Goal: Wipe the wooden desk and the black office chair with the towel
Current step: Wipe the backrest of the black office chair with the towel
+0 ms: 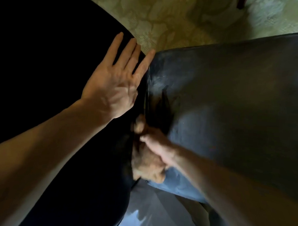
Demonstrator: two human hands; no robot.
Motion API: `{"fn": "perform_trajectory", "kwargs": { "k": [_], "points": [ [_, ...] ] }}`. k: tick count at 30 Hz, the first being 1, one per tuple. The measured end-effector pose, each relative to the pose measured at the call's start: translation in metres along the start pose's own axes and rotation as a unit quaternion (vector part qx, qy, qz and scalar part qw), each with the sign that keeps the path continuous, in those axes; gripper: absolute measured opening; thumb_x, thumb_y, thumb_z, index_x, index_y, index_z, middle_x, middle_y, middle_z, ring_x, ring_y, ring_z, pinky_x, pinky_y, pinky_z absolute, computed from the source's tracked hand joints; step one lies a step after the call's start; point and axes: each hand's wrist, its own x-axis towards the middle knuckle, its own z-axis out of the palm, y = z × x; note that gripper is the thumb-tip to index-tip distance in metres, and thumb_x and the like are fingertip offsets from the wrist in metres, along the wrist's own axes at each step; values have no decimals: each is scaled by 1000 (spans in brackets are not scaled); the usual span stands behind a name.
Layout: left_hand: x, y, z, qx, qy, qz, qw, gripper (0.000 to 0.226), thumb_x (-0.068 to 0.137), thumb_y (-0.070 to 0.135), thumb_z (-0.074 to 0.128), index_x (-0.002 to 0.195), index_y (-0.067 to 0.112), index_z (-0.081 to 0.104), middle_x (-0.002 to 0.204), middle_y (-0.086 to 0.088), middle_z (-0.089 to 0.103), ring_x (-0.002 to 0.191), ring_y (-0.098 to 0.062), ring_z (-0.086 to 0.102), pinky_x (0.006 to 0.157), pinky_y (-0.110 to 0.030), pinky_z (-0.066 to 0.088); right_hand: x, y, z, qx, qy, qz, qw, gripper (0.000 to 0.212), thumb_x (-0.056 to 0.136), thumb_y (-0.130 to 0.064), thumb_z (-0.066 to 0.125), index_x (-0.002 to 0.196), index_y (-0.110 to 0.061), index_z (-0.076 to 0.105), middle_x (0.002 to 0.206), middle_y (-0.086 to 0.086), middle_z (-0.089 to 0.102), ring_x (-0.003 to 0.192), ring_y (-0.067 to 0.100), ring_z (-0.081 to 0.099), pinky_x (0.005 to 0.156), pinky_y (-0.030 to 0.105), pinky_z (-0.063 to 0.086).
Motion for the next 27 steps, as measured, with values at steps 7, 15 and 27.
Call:
{"fn": "perform_trajectory", "kwargs": {
  "k": [7,15,27],
  "points": [
    [0,-6,-3,7,-19,7,1000,90,96,57,15,157,5,-25,170,-16,15,158,-33,7,127,-55,-3,-48,116,36,74,-68,84,991,49,90,11,56,117,-26,73,122,-9,70,112,2,64,108,25,44],
    [-26,-23,-26,-252,-47,88,963,65,98,44,41,157,18,34,148,-10,54,143,-28,43,126,-41,15,-61,84,18,159,28,42,986,12,84,-5,76,87,-14,83,83,-6,77,77,2,70,84,21,56],
    [-185,-87,-101,-185,-81,53,978,57,107,49,31,160,29,29,162,3,37,152,-18,28,126,-36,14,-214,-84,-19,41,21,-27,999,47,67,-24,66,110,-6,73,97,17,72,95,37,69,96,50,55]
  ]
}}
